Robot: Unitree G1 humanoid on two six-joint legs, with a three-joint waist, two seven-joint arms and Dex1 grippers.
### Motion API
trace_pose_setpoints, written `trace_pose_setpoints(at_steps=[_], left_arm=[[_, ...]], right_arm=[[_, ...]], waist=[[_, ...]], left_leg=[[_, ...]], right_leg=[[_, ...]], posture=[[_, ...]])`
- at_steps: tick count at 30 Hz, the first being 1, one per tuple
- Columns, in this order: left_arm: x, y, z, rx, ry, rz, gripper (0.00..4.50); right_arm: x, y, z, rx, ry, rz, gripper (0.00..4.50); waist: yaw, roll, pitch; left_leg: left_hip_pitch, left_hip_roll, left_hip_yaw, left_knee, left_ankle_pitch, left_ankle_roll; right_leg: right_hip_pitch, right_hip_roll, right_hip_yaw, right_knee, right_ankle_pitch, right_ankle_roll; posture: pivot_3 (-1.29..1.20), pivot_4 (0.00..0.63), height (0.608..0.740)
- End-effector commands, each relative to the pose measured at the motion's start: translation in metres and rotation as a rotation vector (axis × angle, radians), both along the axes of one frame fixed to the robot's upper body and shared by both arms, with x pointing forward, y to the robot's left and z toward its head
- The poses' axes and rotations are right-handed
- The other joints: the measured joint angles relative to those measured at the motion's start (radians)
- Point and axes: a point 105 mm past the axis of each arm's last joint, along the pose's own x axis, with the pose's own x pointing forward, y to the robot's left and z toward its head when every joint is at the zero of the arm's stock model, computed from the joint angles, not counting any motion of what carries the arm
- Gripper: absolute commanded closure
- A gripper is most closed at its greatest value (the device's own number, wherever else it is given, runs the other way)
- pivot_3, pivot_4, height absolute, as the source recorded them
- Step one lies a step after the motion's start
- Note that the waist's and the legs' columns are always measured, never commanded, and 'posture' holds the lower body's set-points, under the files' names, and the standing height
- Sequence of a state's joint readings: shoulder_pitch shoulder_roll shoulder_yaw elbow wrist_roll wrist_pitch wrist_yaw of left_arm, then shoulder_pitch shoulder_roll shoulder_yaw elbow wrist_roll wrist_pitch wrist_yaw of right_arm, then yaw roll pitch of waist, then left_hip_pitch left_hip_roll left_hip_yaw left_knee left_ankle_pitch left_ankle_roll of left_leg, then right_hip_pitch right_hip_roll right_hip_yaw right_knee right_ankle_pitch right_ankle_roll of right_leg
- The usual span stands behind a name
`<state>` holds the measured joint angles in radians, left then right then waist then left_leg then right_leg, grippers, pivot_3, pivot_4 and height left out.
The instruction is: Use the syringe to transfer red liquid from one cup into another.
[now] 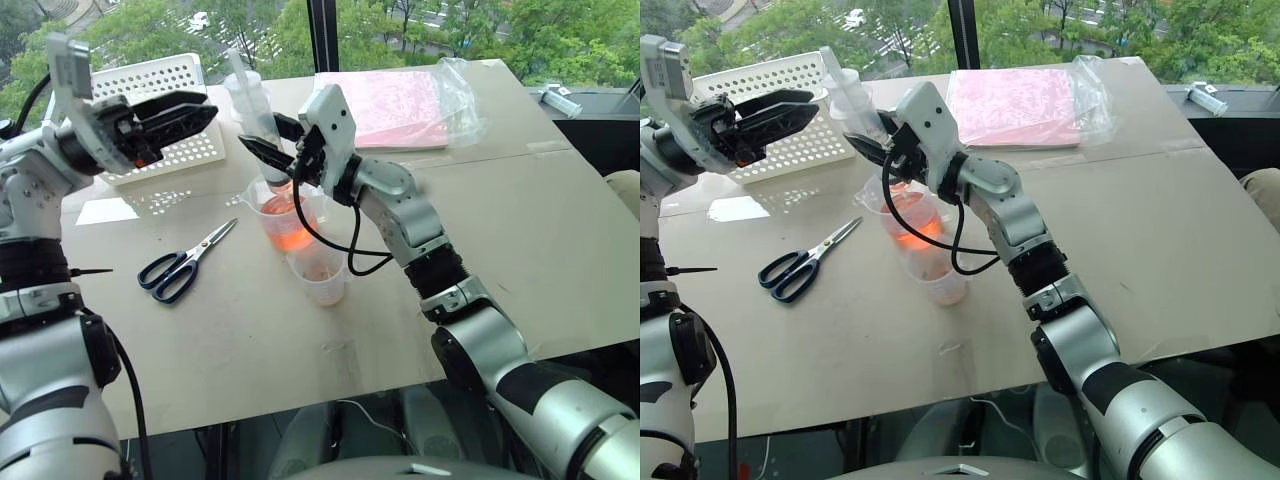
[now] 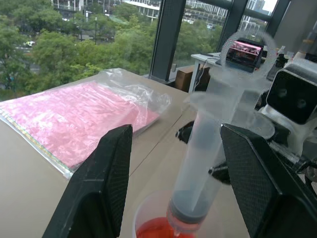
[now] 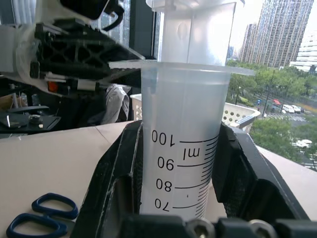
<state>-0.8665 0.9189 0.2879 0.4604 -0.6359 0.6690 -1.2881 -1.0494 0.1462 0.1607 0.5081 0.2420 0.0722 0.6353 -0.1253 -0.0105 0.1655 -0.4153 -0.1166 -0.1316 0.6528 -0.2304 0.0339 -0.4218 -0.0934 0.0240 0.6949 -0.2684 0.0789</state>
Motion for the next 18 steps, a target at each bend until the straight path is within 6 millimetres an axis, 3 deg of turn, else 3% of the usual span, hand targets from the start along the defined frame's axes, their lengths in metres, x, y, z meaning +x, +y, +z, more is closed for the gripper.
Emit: trace_pose_setpoints(at_steps=[1, 10, 13, 18], left_arm=[[-0.004, 0.012, 0.005, -0.008, -0.025, 0.033, 1.63], [0.004, 0.012, 0.012, -0.037, -0.058, 0.074, 1.63], [0.005, 0.007, 0.015, -0.04, -0.066, 0.07, 1.63], [0.004, -0.011, 0.022, -0.037, -0.074, 0.038, 1.63]], right_arm=[[-0.024, 0.018, 0.034, 0.123, -0.05, 0.086, 3.02], [-0.025, 0.015, 0.038, 0.156, -0.017, 0.093, 3.02], [-0.024, 0.014, 0.036, 0.149, -0.015, 0.085, 3.02], [-0.028, 0.003, 0.049, 0.174, -0.028, 0.086, 3.02]], waist=[[0.001, 0.0, 0.0], [0.002, 0.0, 0.0], [0.002, 0.0, 0.0], [0.003, 0.0, 0.0]], left_leg=[[0.0, 0.0, 0.0, 0.0, 0.0, 0.0], [0.0, 0.0, 0.0, 0.0, 0.0, 0.0], [0.0, 0.0, 0.0, 0.0, 0.0, 0.0], [0.0, 0.0, 0.0, 0.0, 0.0, 0.0]], right_leg=[[0.0, 0.0, 0.0, 0.0, 0.0, 0.0], [0.0, 0.0, 0.0, 0.0, 0.0, 0.0], [0.0, 0.0, 0.0, 0.0, 0.0, 0.0], [0.0, 0.0, 0.0, 0.0, 0.0, 0.0]], posture=[[0.0, 0.15, 0.74], [0.0, 0.15, 0.74], [0.0, 0.15, 0.74], [0.0, 0.15, 0.74]])
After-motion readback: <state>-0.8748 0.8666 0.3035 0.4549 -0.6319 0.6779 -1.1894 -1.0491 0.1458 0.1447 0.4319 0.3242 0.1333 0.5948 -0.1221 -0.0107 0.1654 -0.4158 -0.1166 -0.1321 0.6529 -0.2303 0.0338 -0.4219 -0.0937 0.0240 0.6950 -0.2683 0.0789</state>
